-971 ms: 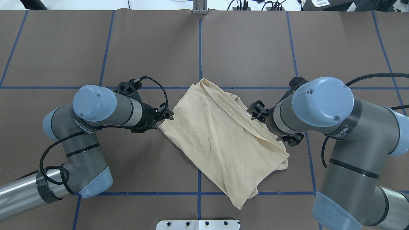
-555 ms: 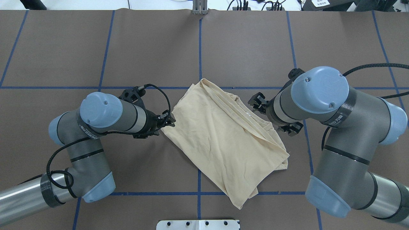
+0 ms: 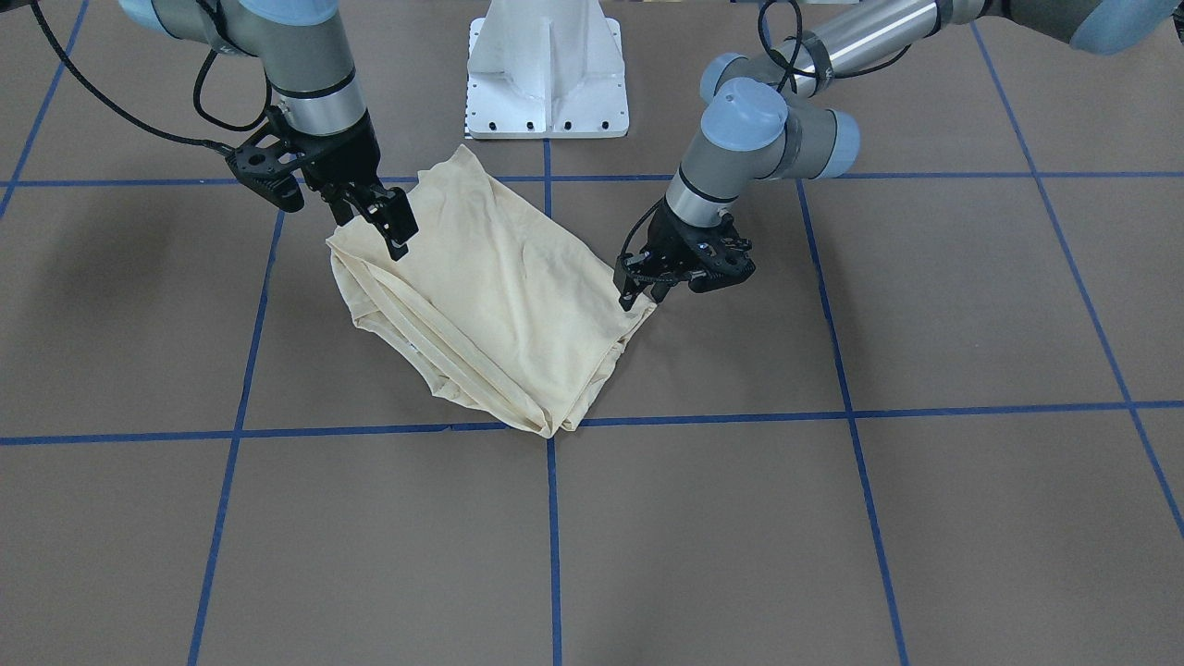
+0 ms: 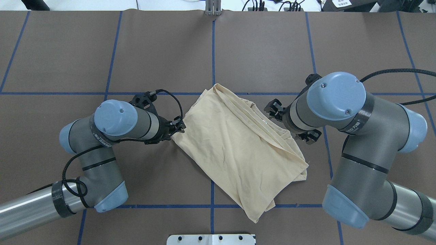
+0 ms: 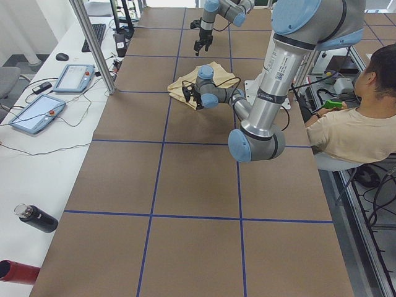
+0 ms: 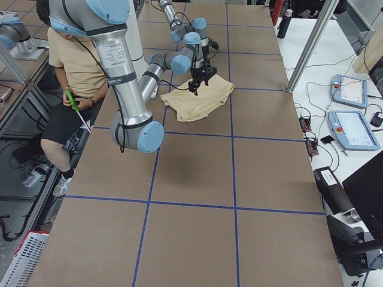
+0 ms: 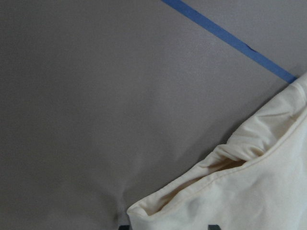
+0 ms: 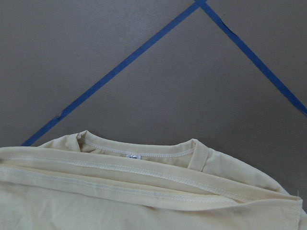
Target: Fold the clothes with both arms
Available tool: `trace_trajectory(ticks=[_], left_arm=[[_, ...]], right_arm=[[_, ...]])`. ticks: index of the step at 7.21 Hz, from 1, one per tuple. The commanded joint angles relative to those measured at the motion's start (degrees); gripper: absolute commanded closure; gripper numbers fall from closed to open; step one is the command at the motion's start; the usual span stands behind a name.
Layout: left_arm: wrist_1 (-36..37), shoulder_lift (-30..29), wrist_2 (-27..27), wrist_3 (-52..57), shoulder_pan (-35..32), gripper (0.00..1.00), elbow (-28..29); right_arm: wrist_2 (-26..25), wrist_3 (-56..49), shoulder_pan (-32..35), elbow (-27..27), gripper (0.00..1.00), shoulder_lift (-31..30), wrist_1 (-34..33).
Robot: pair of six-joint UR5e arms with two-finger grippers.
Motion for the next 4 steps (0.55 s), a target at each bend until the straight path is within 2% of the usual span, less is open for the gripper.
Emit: trace_trajectory(ticks=[1,2,3,4], left_arm=[[0.03,-0.12,0.58,0.05,0.0,0.57,0.81],[0.04,-0.04,0.67,0.13,-0.26,0.88,0.9],[0.12,-0.04,1.01,2.4,-0.7,1.0,0.99],[0.21,-0.12,3.11,4.07,-0.79,1.0,1.16]], right_arm=[[0.0,-0.09,0.0,-1.02,0.0,0.05,0.05],[0.0,-0.09,0.0,-1.11,0.0,0.05,0.05],[0.0,0.0,-0.09,-1.12,0.0,0.05,0.05],[0.0,0.0,-0.09,-1.12,0.0,0.05,0.05]])
